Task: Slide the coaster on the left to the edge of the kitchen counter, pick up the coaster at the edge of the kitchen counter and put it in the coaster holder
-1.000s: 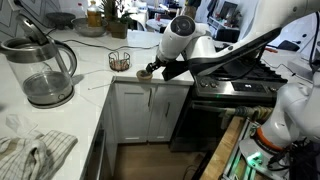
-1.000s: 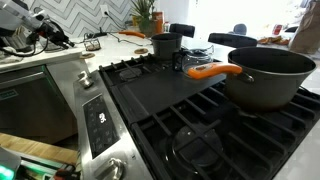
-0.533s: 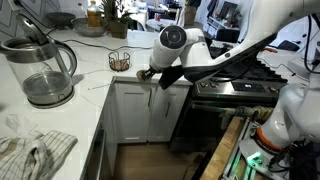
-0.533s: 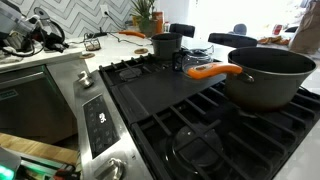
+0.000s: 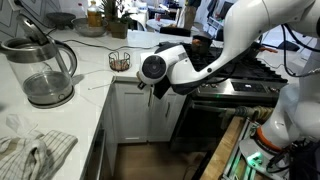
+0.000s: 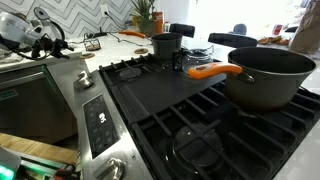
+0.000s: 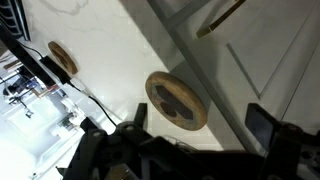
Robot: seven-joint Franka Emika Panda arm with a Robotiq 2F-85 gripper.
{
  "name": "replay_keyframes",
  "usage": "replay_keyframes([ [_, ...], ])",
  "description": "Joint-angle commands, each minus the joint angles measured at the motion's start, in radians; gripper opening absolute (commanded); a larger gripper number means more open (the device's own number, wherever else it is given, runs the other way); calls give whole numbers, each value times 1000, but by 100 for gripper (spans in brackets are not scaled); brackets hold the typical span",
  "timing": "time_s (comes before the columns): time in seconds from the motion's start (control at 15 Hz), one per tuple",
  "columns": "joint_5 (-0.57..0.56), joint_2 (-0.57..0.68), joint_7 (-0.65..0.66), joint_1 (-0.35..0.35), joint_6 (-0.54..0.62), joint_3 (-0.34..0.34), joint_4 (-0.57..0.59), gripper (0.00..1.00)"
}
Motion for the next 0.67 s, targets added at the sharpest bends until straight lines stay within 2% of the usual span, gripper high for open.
replay_keyframes([
  [0.0, -92, 100, -1, -5, -30, 11, 71, 100],
  [0.53, -241, 209, 2, 1, -95, 4, 158, 100],
  [0.6, -248, 214, 1, -1, -101, 6, 164, 92],
])
